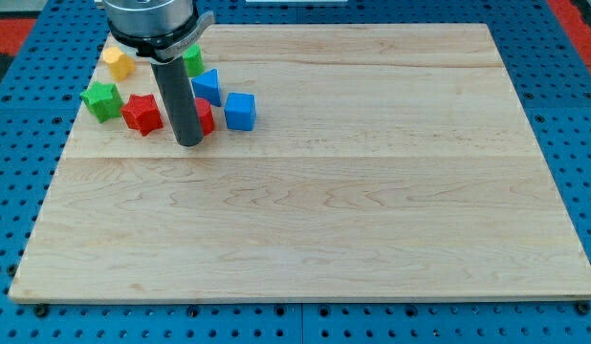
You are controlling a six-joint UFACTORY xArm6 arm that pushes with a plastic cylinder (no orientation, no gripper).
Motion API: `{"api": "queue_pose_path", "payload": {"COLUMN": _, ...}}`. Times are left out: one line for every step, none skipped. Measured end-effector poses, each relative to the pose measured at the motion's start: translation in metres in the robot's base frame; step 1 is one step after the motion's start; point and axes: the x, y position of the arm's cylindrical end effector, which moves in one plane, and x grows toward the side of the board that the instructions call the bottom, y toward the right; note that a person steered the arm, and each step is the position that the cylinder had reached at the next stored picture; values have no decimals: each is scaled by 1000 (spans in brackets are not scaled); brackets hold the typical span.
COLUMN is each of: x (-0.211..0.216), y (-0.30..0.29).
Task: Tap the bottom left side of the red star
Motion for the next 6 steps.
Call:
{"api": "queue_pose_path", "payload": {"x": 25, "y": -38}}
{"api": "queue_pose_path", "payload": {"x": 16, "y": -71}}
{"api": "queue_pose_path", "payload": {"x": 5, "y": -88}}
{"api": "queue_pose_path", "payload": {"x": -4, "y": -88}}
{"api": "queue_pose_path", "payload": {"x": -16, "y": -88}}
{"api": "queue_pose_path", "payload": {"x": -18, "y": -88}}
